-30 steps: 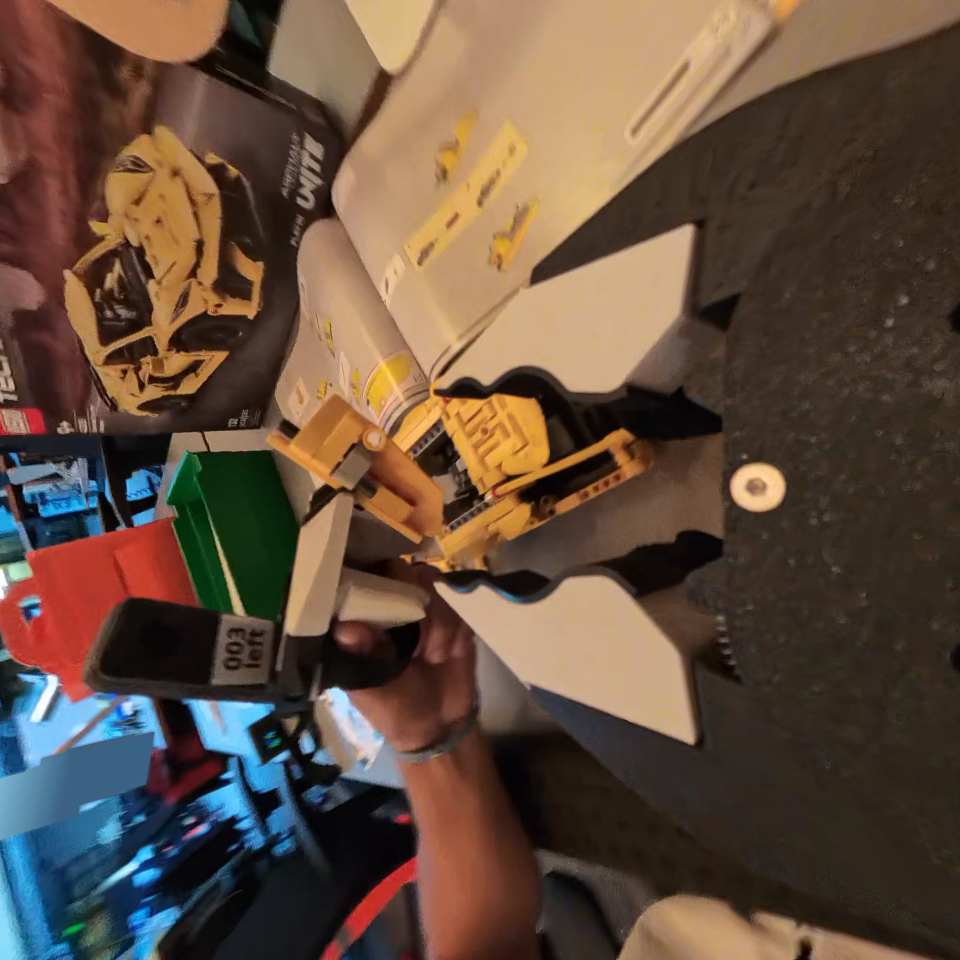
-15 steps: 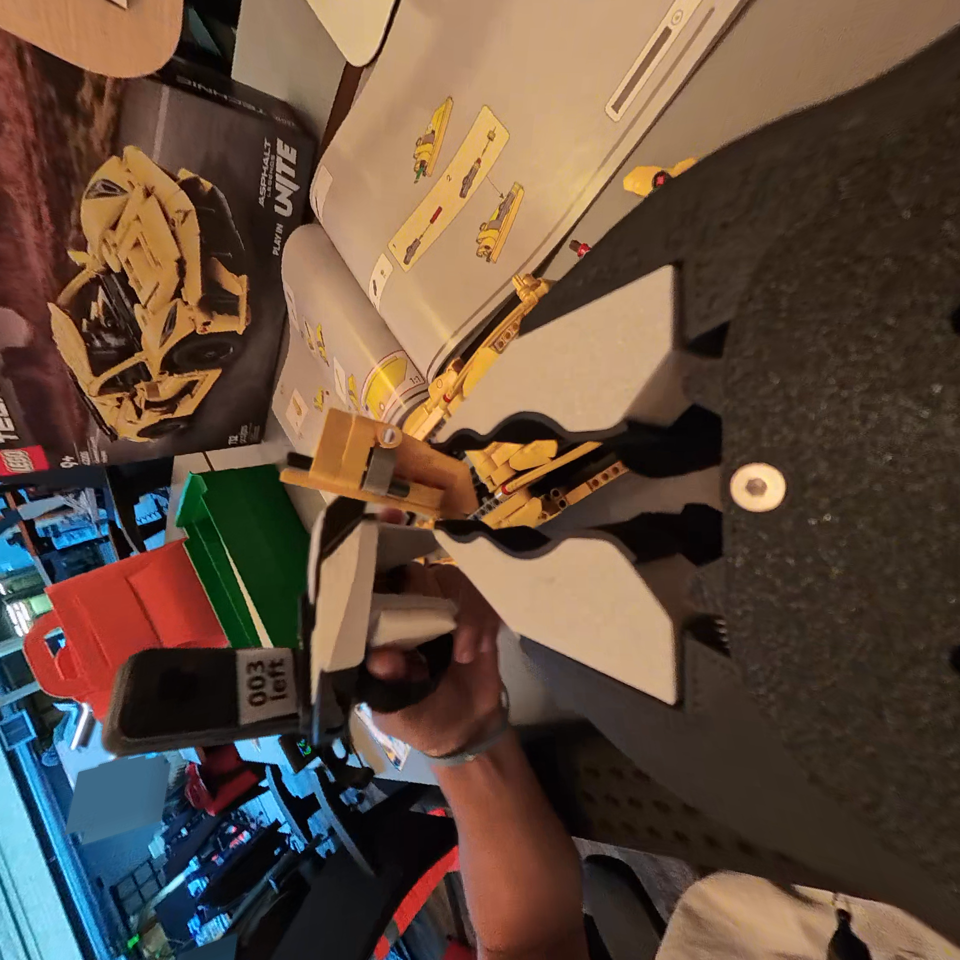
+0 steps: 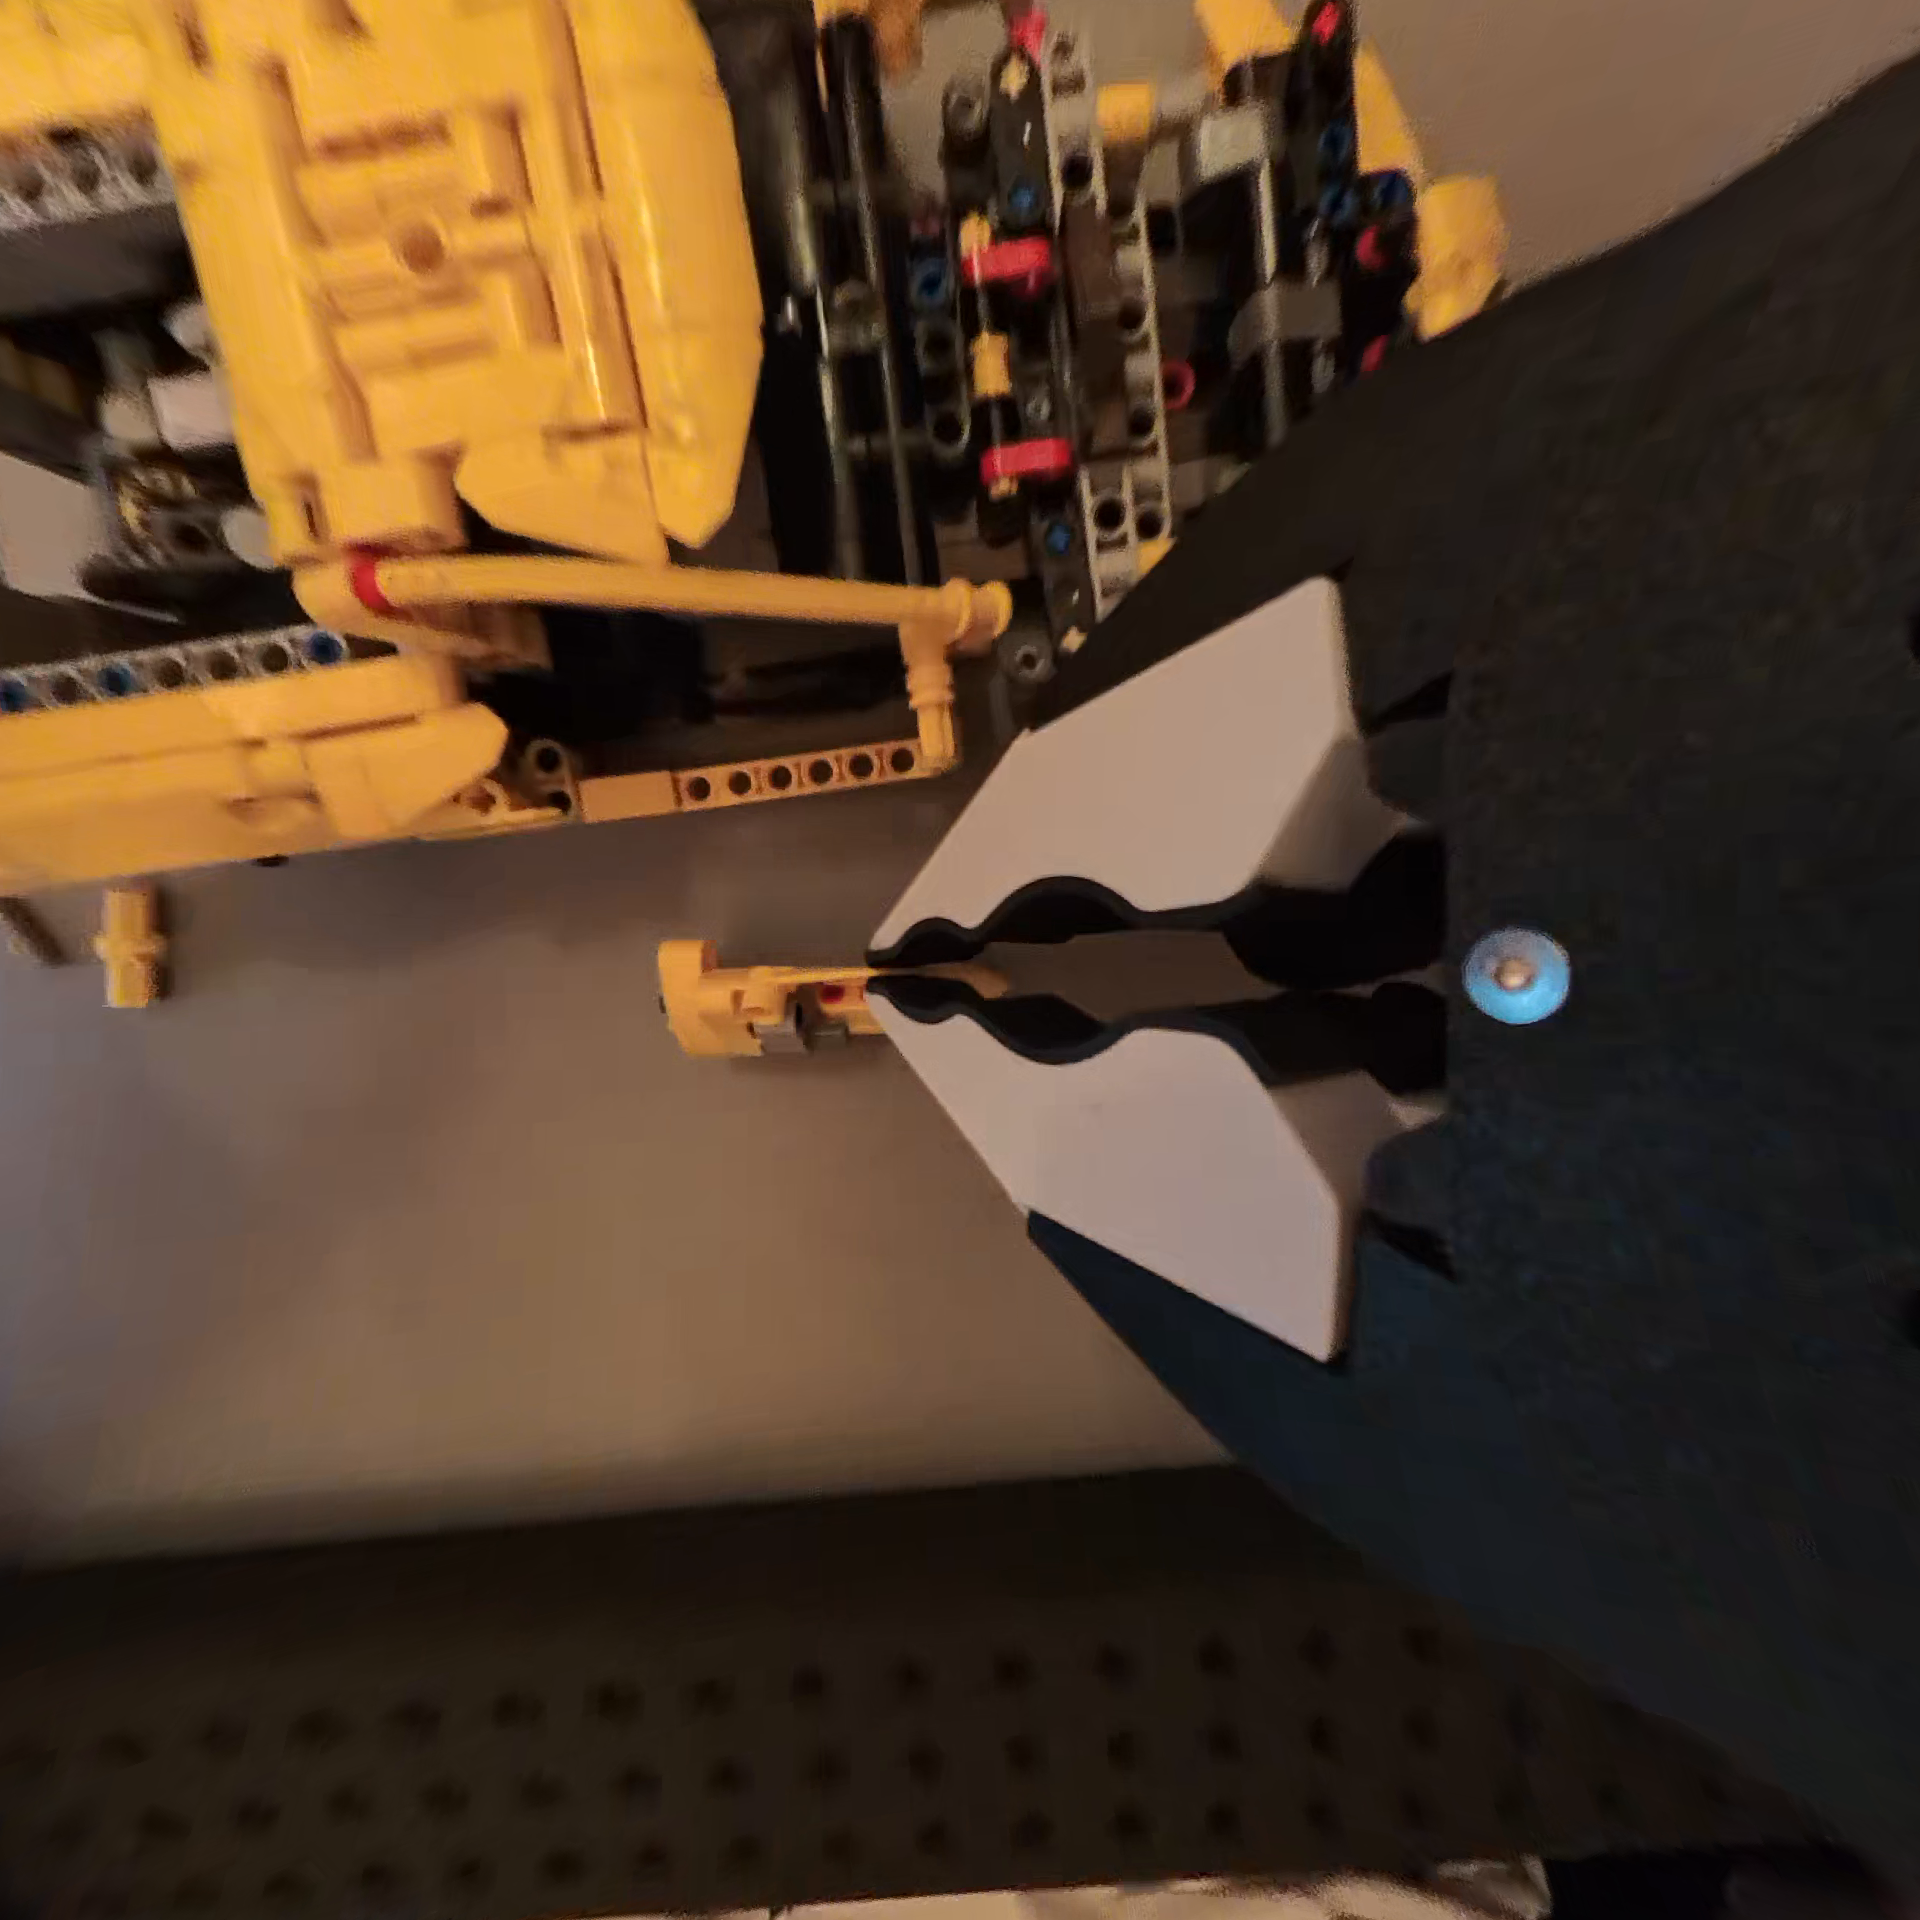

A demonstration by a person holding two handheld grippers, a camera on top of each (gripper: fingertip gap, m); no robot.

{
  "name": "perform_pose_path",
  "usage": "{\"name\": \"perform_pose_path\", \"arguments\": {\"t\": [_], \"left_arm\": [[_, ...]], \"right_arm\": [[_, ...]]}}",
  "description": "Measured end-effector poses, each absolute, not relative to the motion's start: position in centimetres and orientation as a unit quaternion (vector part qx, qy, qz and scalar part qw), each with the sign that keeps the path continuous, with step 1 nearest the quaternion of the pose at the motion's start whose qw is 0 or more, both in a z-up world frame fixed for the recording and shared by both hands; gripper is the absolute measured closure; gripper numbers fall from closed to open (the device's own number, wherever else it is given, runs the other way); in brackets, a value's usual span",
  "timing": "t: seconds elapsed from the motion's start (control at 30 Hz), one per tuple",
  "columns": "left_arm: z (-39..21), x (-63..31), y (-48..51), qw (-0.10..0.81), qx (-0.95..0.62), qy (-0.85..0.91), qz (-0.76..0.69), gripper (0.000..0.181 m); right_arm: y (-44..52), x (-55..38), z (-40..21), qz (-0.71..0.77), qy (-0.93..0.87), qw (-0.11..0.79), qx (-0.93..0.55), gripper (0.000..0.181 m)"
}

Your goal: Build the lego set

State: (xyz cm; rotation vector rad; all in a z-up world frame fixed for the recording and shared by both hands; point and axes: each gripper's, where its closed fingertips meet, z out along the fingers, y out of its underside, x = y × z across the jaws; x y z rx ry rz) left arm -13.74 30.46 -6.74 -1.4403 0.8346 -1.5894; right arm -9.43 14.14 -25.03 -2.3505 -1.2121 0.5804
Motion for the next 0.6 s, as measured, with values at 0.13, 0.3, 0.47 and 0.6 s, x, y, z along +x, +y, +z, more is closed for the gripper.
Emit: {"name": "perform_pose_path", "arguments": {"t": [0.13, 0.3, 0.47, 0.6], "left_arm": [[-6.1, -14.2, 30.8, 0.409, -0.567, 0.312, -0.644, 0.151], [-6.6, -14.6, 32.0, 0.430, -0.577, 0.310, -0.621, 0.151], [-9.0, -15.5, 35.2, 0.481, -0.634, 0.306, -0.523, 0.151], [-11.3, -16.9, 38.0, 0.497, -0.694, 0.282, -0.439, 0.151]], "right_arm": [[12.7, -10.4, -25.4, 0.244, -0.447, 0.186, -0.840, 0.181], [14.0, -10.8, -25.8, 0.230, -0.459, 0.205, -0.833, 0.179], [14.8, -11.0, -26.4, 0.203, -0.474, 0.213, -0.830, 0.176], [14.9, -10.9, -26.2, 0.200, -0.472, 0.221, -0.829, 0.170]]}}
